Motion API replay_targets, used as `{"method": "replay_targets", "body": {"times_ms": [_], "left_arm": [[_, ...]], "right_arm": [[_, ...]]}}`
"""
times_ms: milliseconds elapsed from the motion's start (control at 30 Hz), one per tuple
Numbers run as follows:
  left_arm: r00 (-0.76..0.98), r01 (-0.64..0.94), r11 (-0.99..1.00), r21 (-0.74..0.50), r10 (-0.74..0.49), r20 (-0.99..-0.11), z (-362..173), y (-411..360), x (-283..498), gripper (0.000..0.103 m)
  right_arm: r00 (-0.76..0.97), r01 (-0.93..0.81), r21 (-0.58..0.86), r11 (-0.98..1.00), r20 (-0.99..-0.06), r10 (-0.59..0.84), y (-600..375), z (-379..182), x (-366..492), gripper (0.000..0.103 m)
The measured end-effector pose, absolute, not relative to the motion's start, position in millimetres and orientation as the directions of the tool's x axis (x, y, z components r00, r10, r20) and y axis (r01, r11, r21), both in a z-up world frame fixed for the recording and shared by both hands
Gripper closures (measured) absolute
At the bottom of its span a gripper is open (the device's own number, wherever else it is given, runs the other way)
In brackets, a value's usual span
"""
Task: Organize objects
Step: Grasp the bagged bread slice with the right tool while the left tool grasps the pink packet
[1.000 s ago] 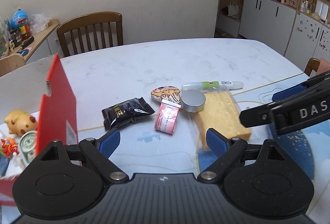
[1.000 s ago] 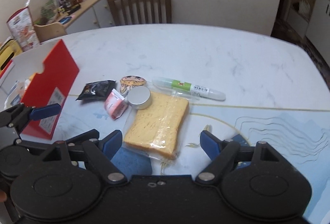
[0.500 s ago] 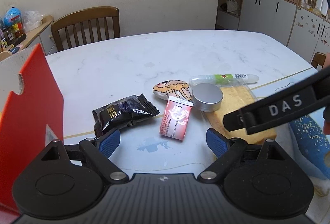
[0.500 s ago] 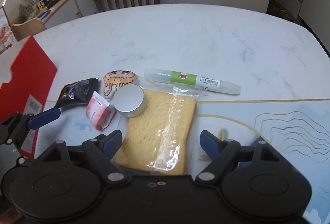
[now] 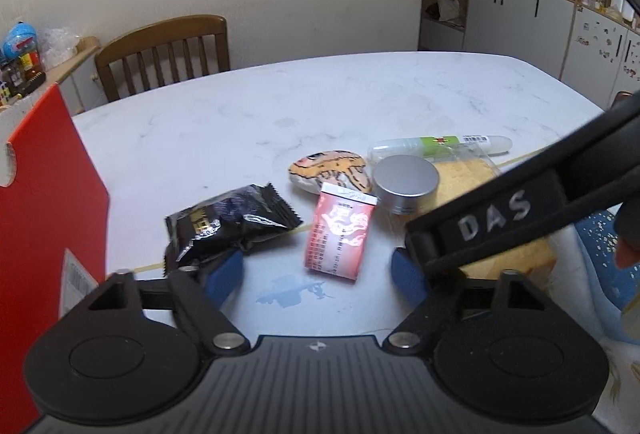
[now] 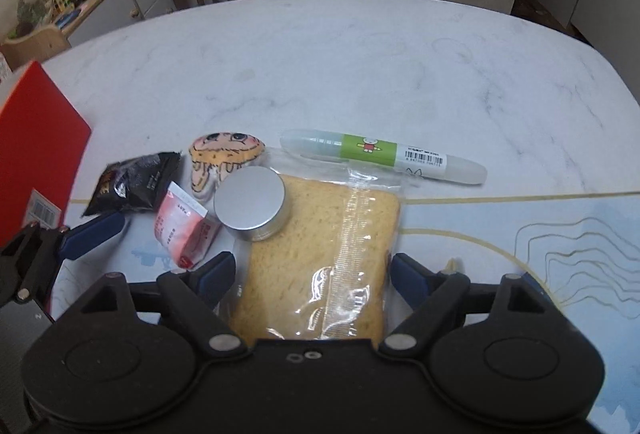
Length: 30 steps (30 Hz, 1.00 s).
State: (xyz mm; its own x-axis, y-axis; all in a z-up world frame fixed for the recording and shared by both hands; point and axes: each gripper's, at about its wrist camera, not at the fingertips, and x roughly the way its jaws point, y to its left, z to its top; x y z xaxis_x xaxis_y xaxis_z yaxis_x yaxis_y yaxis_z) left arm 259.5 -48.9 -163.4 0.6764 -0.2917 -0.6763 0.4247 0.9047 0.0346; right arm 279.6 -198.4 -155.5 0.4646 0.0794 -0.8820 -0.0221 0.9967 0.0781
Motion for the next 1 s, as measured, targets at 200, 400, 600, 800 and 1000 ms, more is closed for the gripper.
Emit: {"method": "replay_targets", "body": {"times_ms": [200,400,600,800,1000], "left_arm": [[0.672,0.452,0.892,0.026,-0.321,-0.668,-162.5,-54.1,258.5,0.046],[0.658,0.478,0.878,0.020,-0.344,-0.670,-161.5,-57.3,255.6,0.065],[0.641,0.497,0.868,0.016,-0.355,-0.680,-160.1,-59.0,250.8,0.074],[0.630,0.490,0.871,-0.001,-0.355,-0.691,-158.0,-56.3,242.8,0.077],[0.623,0.490,0.872,-0.003,-0.352,-0.699,-154.4,-54.1,235.7,0.077]], "right_arm": [[0.461,-0.024,0.098,0.995,-0.882,0.098,-204.6,-158.6,280.9,0.017],[0.454,-0.064,0.117,0.991,-0.881,0.134,-213.7,-157.8,278.2,0.019],[0.457,-0.088,0.127,0.988,-0.876,0.154,-226.0,-155.9,267.2,0.023],[0.456,-0.077,0.132,0.988,-0.877,0.153,-243.5,-153.4,249.2,0.028],[0.456,-0.069,0.127,0.990,-0.878,0.144,-254.5,-150.8,225.5,0.030]]}}
